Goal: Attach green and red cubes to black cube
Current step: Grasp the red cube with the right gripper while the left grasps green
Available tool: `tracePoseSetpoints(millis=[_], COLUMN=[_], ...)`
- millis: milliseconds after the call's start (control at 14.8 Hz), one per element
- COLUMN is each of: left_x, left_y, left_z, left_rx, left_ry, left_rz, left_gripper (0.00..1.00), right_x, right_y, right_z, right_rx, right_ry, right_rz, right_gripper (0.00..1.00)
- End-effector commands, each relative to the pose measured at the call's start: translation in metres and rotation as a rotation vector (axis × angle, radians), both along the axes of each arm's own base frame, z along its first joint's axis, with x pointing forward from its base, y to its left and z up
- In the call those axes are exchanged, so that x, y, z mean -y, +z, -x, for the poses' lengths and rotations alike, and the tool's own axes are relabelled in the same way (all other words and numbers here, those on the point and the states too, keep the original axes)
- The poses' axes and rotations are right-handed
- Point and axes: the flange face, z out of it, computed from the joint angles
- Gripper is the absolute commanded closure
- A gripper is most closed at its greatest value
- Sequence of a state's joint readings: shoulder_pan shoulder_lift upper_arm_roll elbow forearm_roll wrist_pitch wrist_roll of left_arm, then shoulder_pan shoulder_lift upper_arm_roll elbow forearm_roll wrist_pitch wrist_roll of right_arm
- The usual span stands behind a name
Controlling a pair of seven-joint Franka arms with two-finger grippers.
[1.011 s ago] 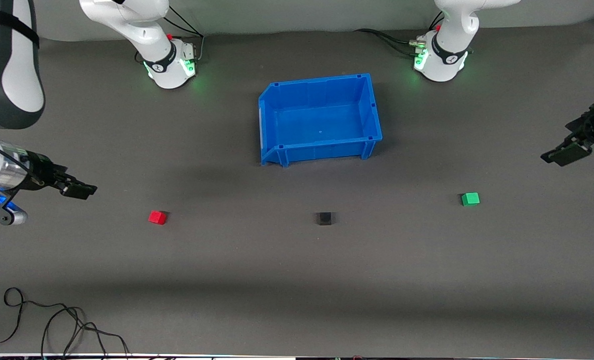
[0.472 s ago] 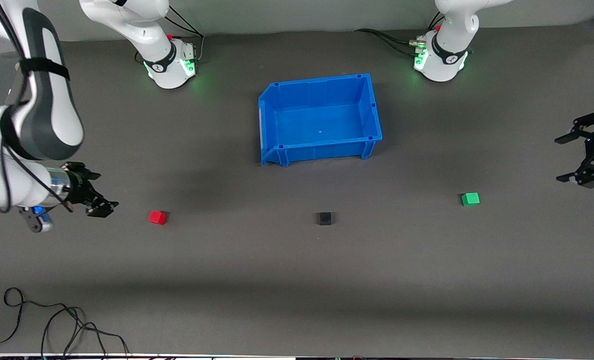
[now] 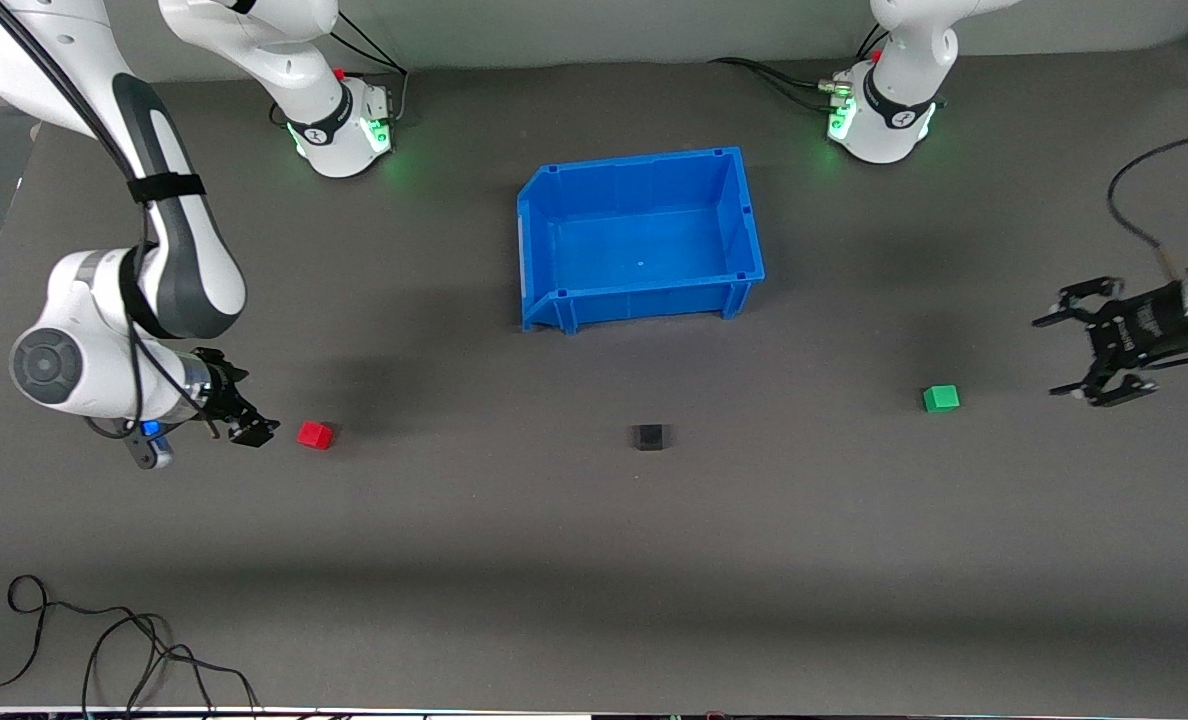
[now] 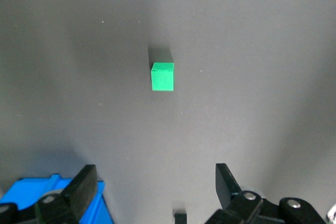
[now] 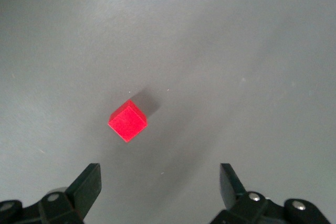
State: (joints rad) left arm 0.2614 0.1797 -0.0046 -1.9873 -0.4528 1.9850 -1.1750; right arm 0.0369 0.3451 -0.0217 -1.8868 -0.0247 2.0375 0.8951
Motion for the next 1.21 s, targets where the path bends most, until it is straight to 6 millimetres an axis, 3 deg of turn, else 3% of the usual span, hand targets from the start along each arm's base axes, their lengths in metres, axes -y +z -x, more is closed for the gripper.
tracePoseSetpoints(millis=[0,270,607,742,876,1146], left_x=[0.001,-0.004,-0.013,-0.022,-0.022,-0.021], left_y=[-0.042,-0.092,-0.154,-0.173,-0.184,-0.203], left_z=[-0.008,0.002,0.018,0.031,0.033,0.038], left_rx=[-0.023,0.054,0.116,0.141,0.156,0.157], left_ry=[0.053,-0.070,-0.122,-0.111,-0.076,-0.008], left_rz=[0.047,0.141,0.160,0.167,0.178,0.162], left_gripper=[0.00,0.00,0.00,0.00,0.00,0.00], right_x=[-0.013,-0.025,-0.021,-0.011,-0.011,-0.015], right_y=[-0.007,-0.038,-0.030,-0.044,-0.057,-0.048], right_z=[-0.003,-0.016,-0.017,-0.020,-0.020,-0.020], right_rx=[0.002,0.074,0.091,0.092,0.091,0.073], right_ry=[0.202,0.362,0.423,0.428,0.424,0.435], right_rz=[-0.011,-0.012,-0.019,-0.020,-0.019,-0.017], right_gripper=[0.00,0.00,0.00,0.01,0.02,0.01])
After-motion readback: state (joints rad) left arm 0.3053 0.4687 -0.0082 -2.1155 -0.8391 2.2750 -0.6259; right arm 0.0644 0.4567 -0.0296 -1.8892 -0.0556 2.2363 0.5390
